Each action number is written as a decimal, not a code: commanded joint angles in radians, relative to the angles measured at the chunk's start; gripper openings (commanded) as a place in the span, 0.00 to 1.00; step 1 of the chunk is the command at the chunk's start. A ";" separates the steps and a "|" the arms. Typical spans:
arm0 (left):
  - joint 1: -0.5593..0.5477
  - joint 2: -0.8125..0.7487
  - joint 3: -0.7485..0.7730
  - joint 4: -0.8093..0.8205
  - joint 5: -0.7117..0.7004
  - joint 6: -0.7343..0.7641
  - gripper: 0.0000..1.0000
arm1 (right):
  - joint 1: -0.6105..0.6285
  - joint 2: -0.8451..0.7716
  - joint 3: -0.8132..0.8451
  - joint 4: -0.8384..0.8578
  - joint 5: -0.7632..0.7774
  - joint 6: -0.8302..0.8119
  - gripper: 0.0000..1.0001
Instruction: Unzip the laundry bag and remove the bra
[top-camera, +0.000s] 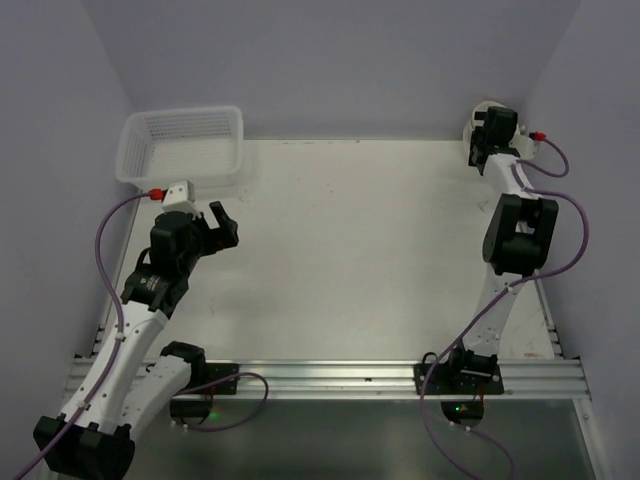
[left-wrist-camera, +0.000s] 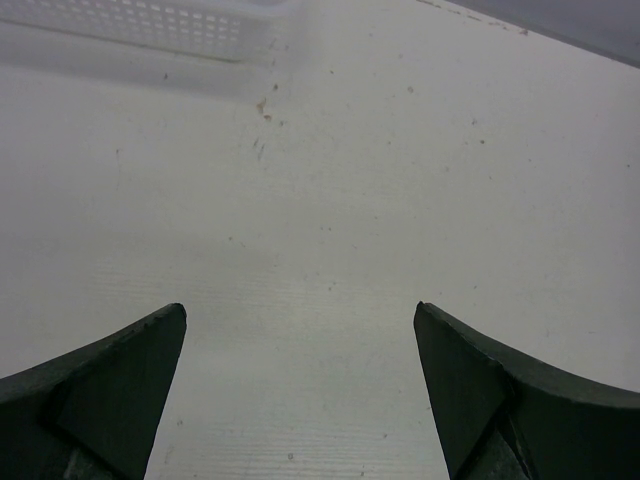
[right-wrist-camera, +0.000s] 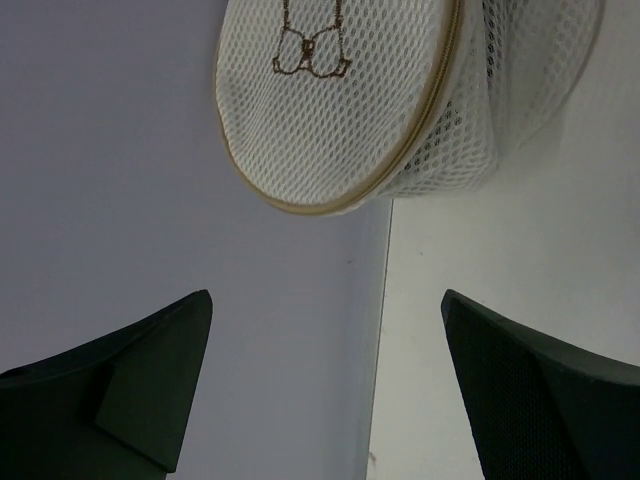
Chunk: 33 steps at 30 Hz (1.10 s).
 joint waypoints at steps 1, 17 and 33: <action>0.002 0.008 0.038 0.024 0.025 0.005 1.00 | -0.015 0.090 0.112 0.083 0.053 0.127 0.99; 0.002 -0.077 0.039 -0.114 0.039 -0.059 0.89 | -0.093 0.379 0.260 0.268 0.000 0.242 0.46; 0.002 -0.136 0.031 -0.124 0.071 -0.067 0.77 | 0.020 -0.075 -0.463 0.675 -0.436 -0.057 0.00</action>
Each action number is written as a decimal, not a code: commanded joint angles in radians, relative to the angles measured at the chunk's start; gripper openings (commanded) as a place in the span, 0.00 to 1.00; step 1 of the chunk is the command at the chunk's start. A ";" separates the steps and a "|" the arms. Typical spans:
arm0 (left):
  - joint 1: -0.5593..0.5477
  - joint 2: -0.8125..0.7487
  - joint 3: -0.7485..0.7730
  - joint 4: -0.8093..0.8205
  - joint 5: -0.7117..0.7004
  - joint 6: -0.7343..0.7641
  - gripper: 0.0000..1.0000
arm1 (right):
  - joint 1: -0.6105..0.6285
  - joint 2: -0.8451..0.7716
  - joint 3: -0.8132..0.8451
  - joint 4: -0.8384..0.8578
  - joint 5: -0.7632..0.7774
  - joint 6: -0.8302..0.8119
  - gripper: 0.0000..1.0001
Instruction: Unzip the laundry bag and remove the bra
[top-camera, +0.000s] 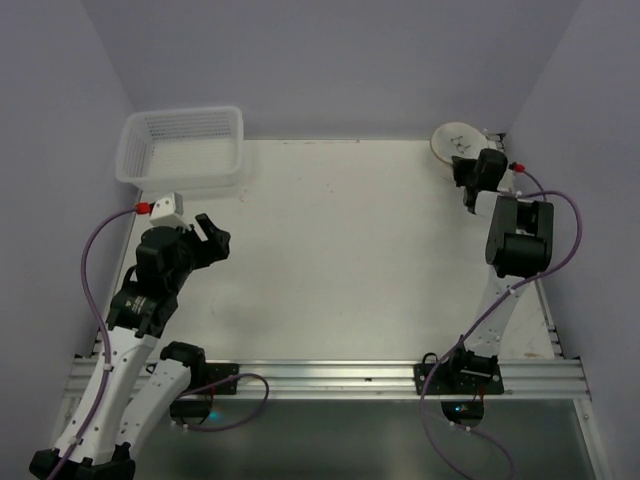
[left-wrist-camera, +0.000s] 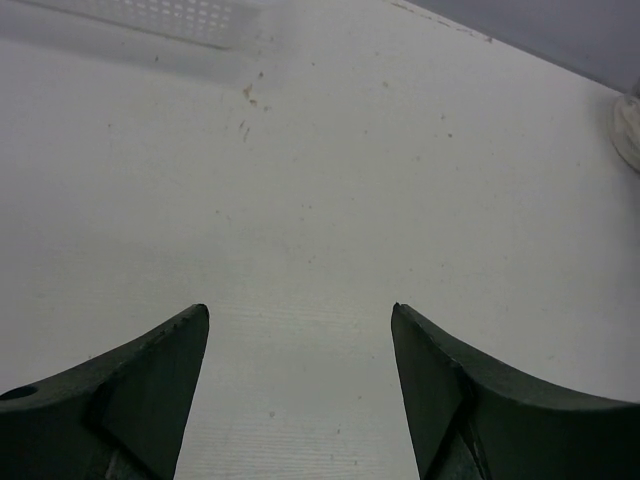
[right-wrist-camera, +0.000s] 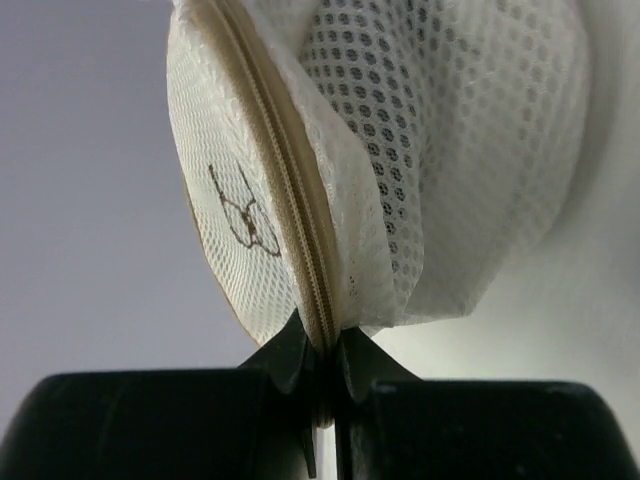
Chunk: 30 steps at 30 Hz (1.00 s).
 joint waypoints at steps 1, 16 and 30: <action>0.002 0.021 0.017 0.026 0.057 -0.007 0.77 | 0.090 -0.224 -0.169 0.168 -0.266 -0.142 0.00; 0.002 0.158 0.031 0.152 0.247 0.081 0.79 | 0.535 -0.493 -0.330 -0.494 -0.994 -0.932 0.00; -0.026 0.478 0.121 0.351 0.526 0.157 0.83 | 0.547 -0.896 -0.379 -0.651 -0.490 -0.899 0.96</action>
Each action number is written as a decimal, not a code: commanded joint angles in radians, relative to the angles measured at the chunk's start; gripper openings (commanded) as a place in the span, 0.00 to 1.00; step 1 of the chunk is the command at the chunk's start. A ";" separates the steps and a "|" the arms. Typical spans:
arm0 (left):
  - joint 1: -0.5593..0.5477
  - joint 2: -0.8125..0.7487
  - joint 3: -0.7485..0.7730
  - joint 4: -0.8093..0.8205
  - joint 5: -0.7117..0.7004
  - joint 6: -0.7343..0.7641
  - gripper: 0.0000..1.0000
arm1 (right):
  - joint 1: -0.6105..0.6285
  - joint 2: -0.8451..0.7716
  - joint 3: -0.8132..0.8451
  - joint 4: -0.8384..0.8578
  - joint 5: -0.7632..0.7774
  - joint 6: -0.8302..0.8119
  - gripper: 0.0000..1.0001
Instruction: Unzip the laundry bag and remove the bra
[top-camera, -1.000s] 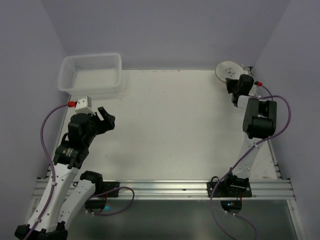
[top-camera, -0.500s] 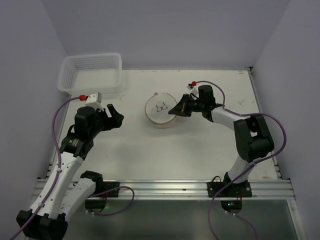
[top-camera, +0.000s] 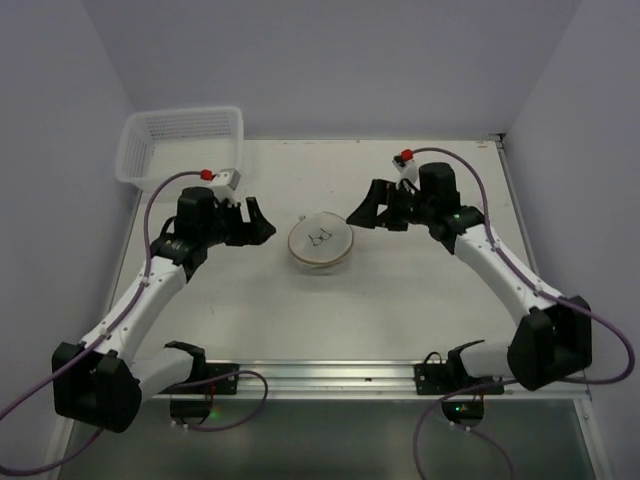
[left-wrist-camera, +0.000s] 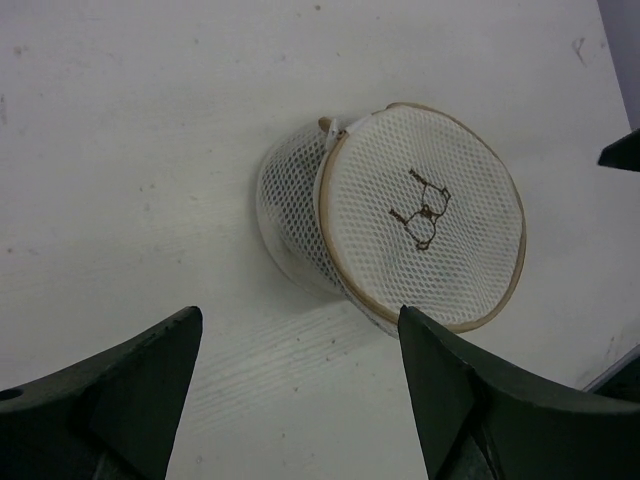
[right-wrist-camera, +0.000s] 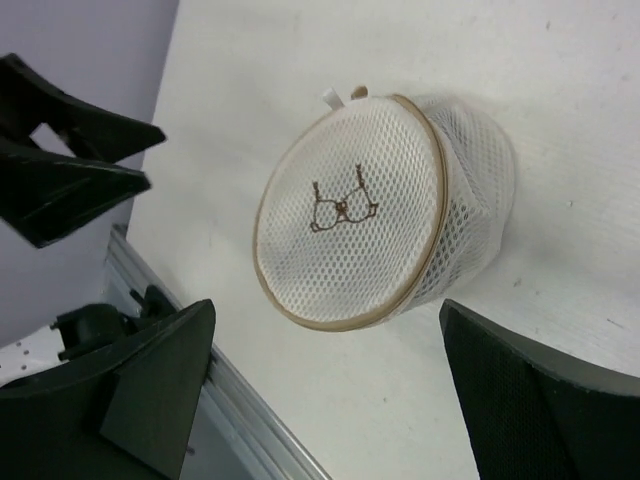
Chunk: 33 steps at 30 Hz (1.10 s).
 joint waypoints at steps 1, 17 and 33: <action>-0.021 0.128 0.143 0.121 0.110 0.070 0.83 | -0.002 -0.187 -0.092 0.075 0.174 0.124 0.96; -0.067 0.338 0.250 0.160 -0.061 0.024 0.84 | 0.275 -0.253 -0.475 0.453 0.430 0.753 0.89; -0.064 0.061 0.100 0.092 -0.204 0.092 0.87 | 0.257 0.053 -0.229 0.501 0.056 0.380 0.00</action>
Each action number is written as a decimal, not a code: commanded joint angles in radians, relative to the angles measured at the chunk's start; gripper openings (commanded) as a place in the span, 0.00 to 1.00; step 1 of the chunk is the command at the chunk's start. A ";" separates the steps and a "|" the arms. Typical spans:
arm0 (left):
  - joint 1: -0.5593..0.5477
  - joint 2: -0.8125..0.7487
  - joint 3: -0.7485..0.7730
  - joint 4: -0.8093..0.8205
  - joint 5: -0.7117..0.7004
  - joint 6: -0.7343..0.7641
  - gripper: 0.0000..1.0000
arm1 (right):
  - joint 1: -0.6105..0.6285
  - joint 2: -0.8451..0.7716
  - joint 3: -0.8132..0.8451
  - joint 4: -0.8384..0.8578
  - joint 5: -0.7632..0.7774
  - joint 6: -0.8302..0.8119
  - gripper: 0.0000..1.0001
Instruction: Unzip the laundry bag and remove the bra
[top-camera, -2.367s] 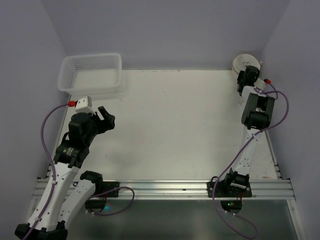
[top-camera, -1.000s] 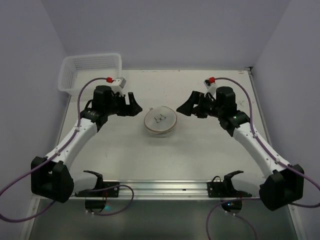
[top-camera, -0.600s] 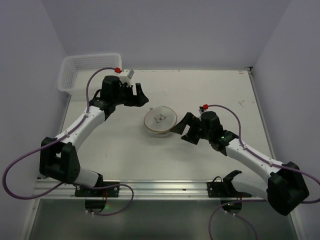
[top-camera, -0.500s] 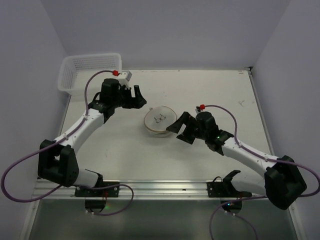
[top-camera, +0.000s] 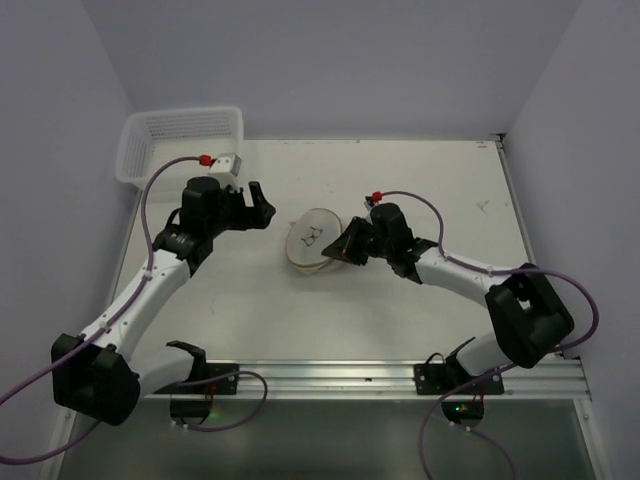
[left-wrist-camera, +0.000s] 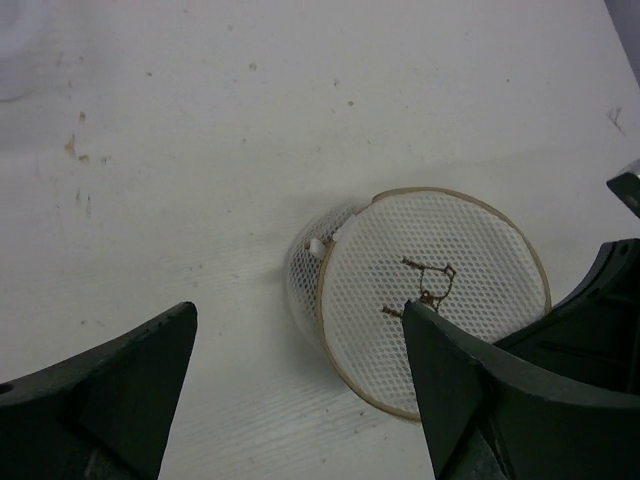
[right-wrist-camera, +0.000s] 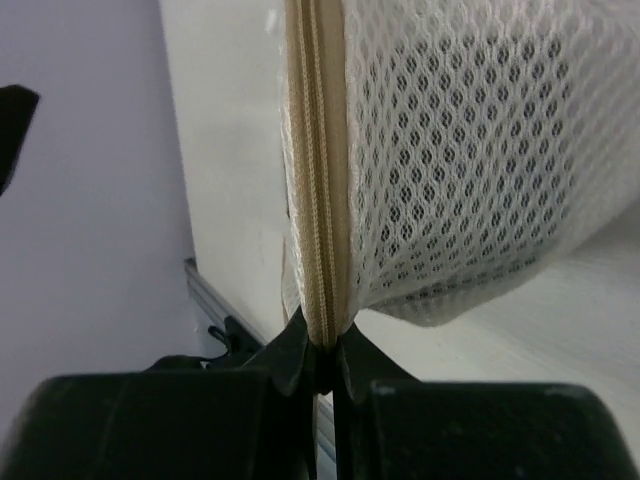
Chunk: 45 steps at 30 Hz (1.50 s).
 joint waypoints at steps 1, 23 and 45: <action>0.001 -0.079 -0.010 -0.018 -0.024 0.083 0.88 | -0.070 0.026 0.138 0.029 -0.370 -0.306 0.00; 0.001 -0.064 -0.018 -0.075 0.154 0.260 0.91 | -0.240 0.396 0.977 -1.133 -0.501 -1.096 0.87; 0.099 0.746 0.612 -0.170 0.577 0.497 0.86 | -0.251 -0.433 0.122 -0.439 -0.300 -0.641 0.99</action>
